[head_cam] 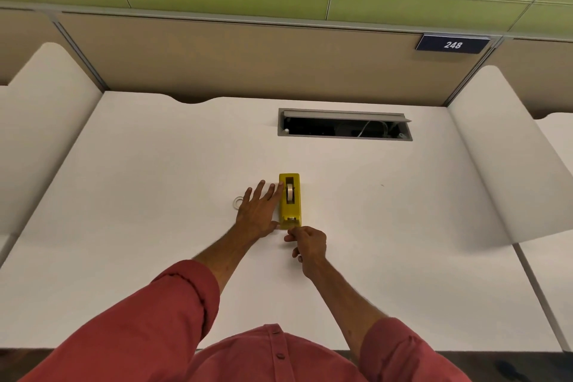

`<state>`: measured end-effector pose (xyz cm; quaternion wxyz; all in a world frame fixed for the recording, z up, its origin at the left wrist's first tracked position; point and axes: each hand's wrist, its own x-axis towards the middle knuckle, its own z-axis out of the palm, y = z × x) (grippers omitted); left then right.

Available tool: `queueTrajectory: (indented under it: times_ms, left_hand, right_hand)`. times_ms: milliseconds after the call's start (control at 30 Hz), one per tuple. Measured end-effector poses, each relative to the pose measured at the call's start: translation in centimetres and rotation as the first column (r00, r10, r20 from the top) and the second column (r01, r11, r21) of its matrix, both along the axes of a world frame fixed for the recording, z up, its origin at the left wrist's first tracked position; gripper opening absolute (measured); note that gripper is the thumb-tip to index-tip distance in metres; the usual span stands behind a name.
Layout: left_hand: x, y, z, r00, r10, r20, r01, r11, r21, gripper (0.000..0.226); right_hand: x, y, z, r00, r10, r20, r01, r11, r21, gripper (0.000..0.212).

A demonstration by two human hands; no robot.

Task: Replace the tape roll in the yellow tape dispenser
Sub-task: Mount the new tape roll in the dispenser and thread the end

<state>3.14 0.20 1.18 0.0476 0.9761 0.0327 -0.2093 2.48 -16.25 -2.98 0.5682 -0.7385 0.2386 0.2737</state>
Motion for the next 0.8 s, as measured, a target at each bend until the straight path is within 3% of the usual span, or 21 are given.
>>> queueTrajectory:
  times_ms: [300,400,667,800]
  left_hand:
    - [0.0,0.6,0.1,0.999,0.031,-0.028,-0.032,0.999,-0.038,0.107]
    - [0.1,0.5,0.1,0.999,0.037,-0.028,-0.039,0.998,-0.051,0.107]
    - [0.1,0.6,0.4,0.999,0.047,-0.021,-0.048,0.996,-0.071,0.100]
    - [0.1,1.1,0.6,0.999,0.038,-0.008,-0.039,0.997,-0.065,0.094]
  right_hand:
    - [0.0,0.0,0.7,0.962,0.232,0.147,-0.191,0.950,-0.245,0.026]
    - [0.1,-0.3,1.2,0.939,0.310,0.147,-0.241,0.901,-0.359,0.028]
    - [0.8,-0.5,2.1,0.894,0.429,0.128,-0.323,0.816,-0.479,0.025]
    - [1.4,-1.2,2.7,0.846,0.528,0.077,-0.392,0.713,-0.581,0.019]
